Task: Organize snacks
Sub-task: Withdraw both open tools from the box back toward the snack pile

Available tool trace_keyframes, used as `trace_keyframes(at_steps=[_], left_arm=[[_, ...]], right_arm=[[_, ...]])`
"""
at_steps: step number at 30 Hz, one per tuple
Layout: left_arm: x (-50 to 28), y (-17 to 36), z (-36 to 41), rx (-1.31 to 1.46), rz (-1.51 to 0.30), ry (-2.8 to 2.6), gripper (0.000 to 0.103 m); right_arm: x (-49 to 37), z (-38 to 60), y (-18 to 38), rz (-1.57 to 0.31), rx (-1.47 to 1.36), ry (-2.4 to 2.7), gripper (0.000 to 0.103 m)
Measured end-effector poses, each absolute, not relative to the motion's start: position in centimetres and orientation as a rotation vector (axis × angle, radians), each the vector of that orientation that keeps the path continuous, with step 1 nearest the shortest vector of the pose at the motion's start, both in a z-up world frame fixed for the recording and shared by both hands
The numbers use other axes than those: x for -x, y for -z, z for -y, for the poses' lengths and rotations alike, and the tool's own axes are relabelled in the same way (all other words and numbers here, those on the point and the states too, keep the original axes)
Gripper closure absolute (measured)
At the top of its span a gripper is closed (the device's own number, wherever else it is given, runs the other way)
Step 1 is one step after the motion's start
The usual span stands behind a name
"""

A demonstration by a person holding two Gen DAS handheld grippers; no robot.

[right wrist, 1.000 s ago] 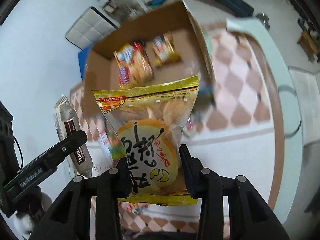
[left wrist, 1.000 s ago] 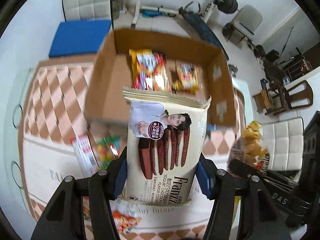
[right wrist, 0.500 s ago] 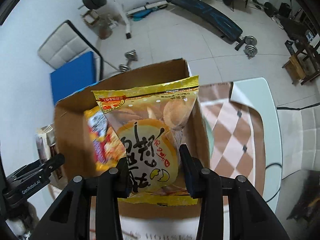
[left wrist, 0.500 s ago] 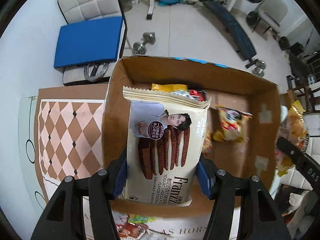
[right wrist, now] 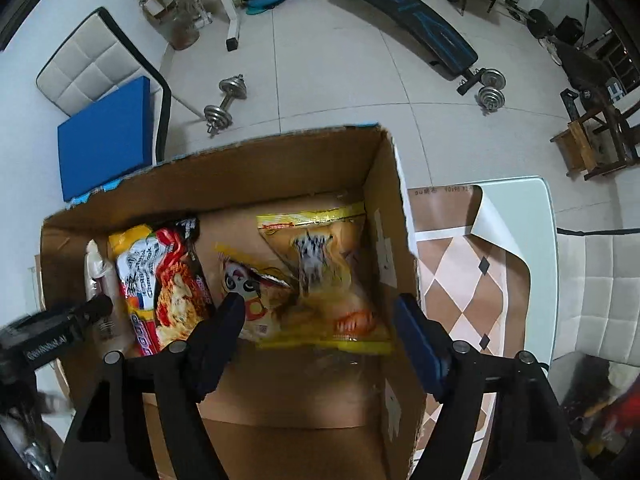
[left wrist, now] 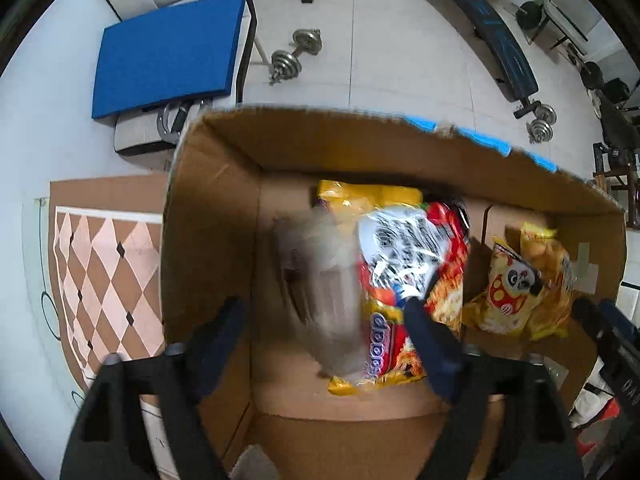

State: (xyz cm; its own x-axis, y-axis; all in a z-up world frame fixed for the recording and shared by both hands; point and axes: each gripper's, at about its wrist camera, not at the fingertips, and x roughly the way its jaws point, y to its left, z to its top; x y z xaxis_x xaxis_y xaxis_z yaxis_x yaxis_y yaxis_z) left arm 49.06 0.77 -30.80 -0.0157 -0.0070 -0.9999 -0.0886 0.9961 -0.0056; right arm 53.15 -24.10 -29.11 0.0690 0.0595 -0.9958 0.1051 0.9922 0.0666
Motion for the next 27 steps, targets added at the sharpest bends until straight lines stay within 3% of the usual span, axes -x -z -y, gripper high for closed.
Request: trace_keyframes(at_steps=[8,27], left_arm=[[-48.4,30.0,0.2,0.082,-1.567,-0.024,0.016],[-40.6,24.9,1.0,0.062,-1.359,-0.015,0.016]], right_arm=[[-51.5,23.0,28.9,-1.522,-0.13,-0.012,0.013],[-44.2,21.0,25.3,-1.42,-0.07,-0.049,0.01]])
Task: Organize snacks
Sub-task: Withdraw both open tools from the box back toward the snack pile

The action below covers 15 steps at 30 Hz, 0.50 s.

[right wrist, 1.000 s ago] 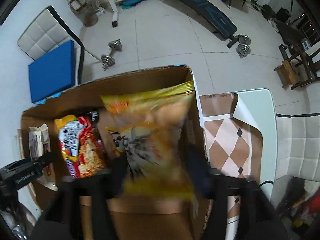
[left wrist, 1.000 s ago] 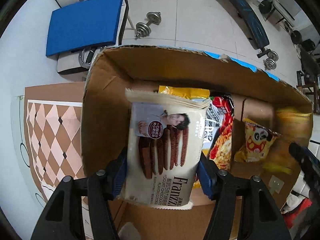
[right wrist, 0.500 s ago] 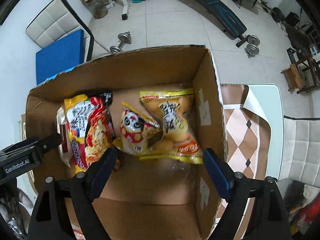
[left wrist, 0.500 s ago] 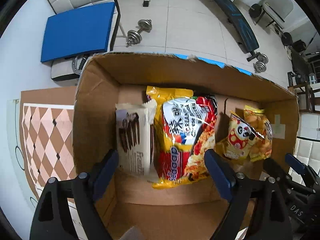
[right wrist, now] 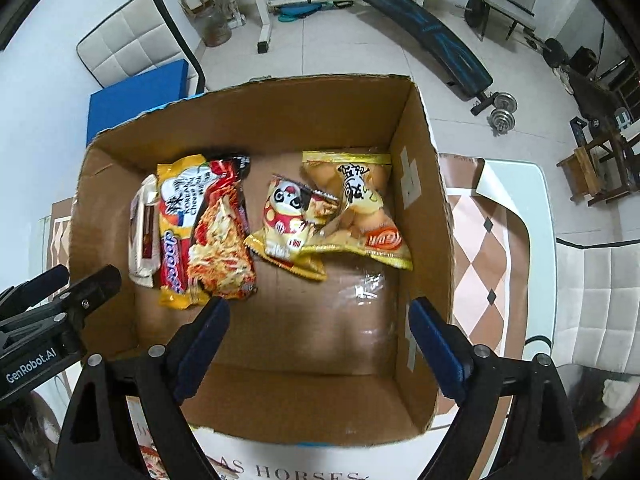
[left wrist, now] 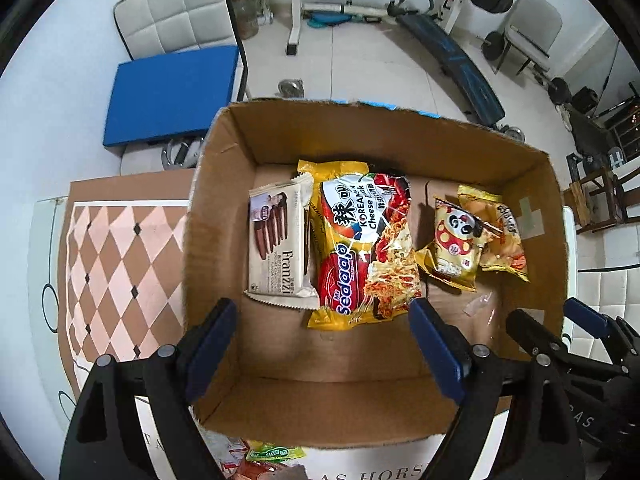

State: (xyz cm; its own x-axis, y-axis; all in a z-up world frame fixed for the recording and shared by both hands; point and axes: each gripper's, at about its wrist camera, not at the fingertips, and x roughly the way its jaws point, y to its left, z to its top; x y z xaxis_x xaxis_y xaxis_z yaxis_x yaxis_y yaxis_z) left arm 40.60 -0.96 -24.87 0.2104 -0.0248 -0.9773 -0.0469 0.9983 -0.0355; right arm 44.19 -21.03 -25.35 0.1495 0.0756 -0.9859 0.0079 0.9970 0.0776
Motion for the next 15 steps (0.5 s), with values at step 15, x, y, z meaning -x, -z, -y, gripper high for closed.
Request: trace_keyframes(at_steps=[15], left_arm=[[-30.1,17.8,0.0,0.095,-1.162,-0.038,0.016]], right_arm=[[-34.8,21.3,19.0,-1.25,-0.141,-0.071,0.01]])
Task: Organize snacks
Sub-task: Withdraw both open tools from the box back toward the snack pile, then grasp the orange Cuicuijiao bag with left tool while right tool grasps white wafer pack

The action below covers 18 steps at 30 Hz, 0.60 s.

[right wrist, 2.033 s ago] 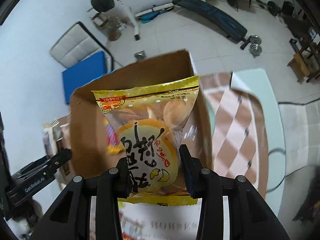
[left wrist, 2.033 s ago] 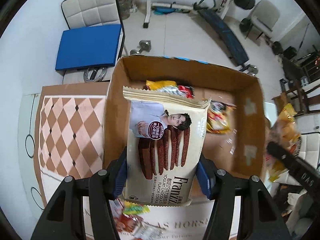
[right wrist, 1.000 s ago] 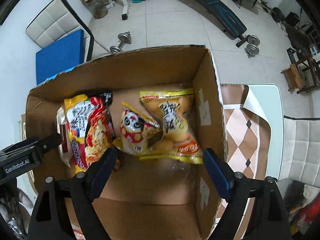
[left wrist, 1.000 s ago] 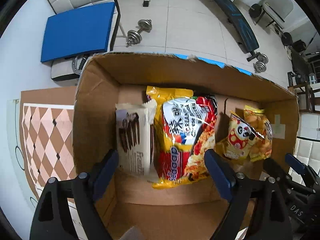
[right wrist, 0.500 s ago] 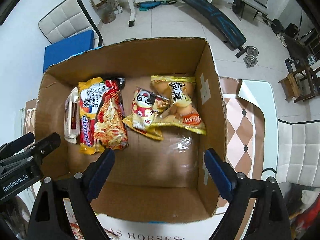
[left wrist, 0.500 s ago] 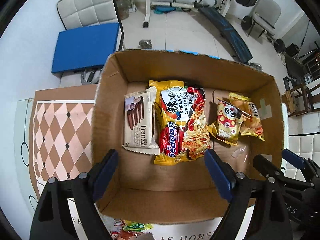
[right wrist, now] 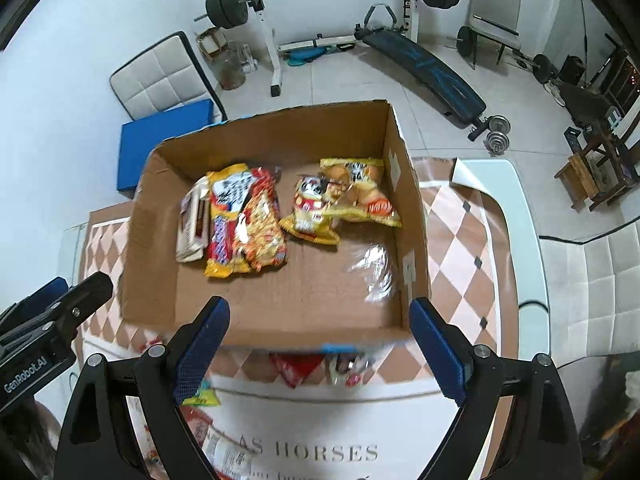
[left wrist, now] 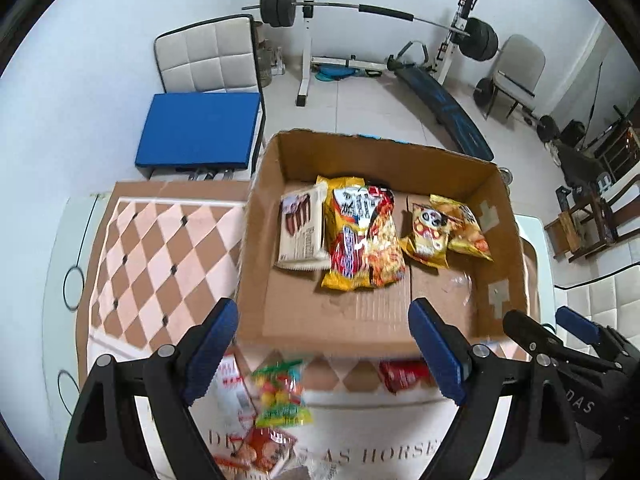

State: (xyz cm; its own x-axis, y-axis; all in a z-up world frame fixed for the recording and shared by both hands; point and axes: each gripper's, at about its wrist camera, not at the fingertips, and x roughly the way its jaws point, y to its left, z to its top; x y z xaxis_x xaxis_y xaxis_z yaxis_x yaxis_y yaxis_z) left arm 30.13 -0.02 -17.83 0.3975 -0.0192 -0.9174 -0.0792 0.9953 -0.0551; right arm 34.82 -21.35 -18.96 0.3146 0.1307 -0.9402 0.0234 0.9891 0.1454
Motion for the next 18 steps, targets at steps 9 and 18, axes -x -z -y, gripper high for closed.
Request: trace_keyframes(at_steps=[9,18], left_arm=[[-20.1,20.8,-2.5,0.145,-1.244,-0.154,0.016],[-9.9,28.7,-9.0,0.357,-1.426,-0.431,0.016]], right_arm=[[-26.9,19.0,21.9,-1.375,-0.18,-0.183,0.01],[-20.1,13.1,33.3,-1.752,-0.323,-0.298,0.01]])
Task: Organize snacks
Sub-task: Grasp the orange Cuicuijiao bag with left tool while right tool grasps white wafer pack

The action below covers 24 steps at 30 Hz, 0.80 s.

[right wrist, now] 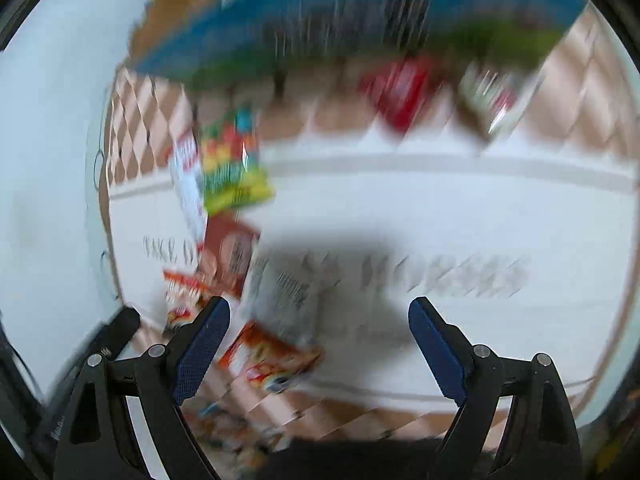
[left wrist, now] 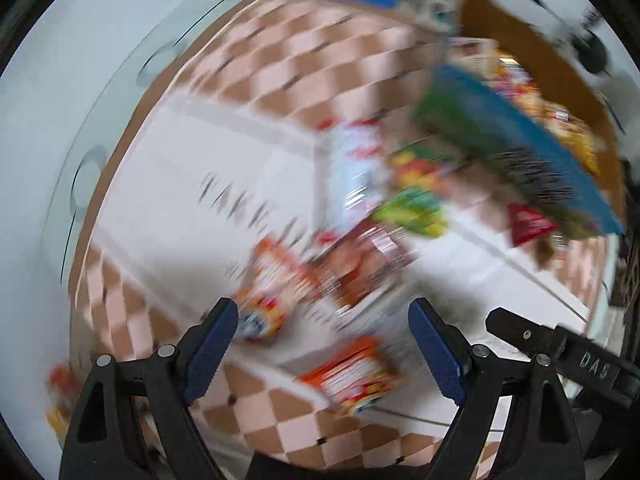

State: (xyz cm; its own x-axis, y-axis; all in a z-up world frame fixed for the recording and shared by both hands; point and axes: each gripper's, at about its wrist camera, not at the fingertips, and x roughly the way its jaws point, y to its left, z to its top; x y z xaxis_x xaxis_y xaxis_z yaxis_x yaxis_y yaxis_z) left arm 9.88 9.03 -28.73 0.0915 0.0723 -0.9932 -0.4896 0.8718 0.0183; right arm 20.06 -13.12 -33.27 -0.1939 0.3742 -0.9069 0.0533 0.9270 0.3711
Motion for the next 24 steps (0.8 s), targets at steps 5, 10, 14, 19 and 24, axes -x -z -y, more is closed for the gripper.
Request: trace_keyframes(at_steps=[5,10,14,19,24], left_arm=[[-5.1,31.7,-11.3,0.46,-1.466,-0.575,0.016],[-2.6,33.5,-11.8,0.494,-1.484,-0.65,0.016],[-1.3,34.6,-12.0,0.539,-1.503,-0.658,0.016],[-0.8,35.1,-11.3,0.599,-1.524,-0.614,0.016],[-1.4,36.0,-9.7,0.655,-1.569,-0.526,0.016]], right_arm=[[-18.4,9.7,37.6,-1.855,-0.371,-0.272,0.015],[-18.0,6.6,39.9,-1.88,-0.308,-0.224,0.017],[-17.6,4.4,40.9,-1.883,-0.16,-0.23,0.04],[-16.8,3.6,40.5,-1.844,0.094,-0.337,0.044],[-16.2,5.8,40.1,-1.806,0.283,-0.384,0.044]])
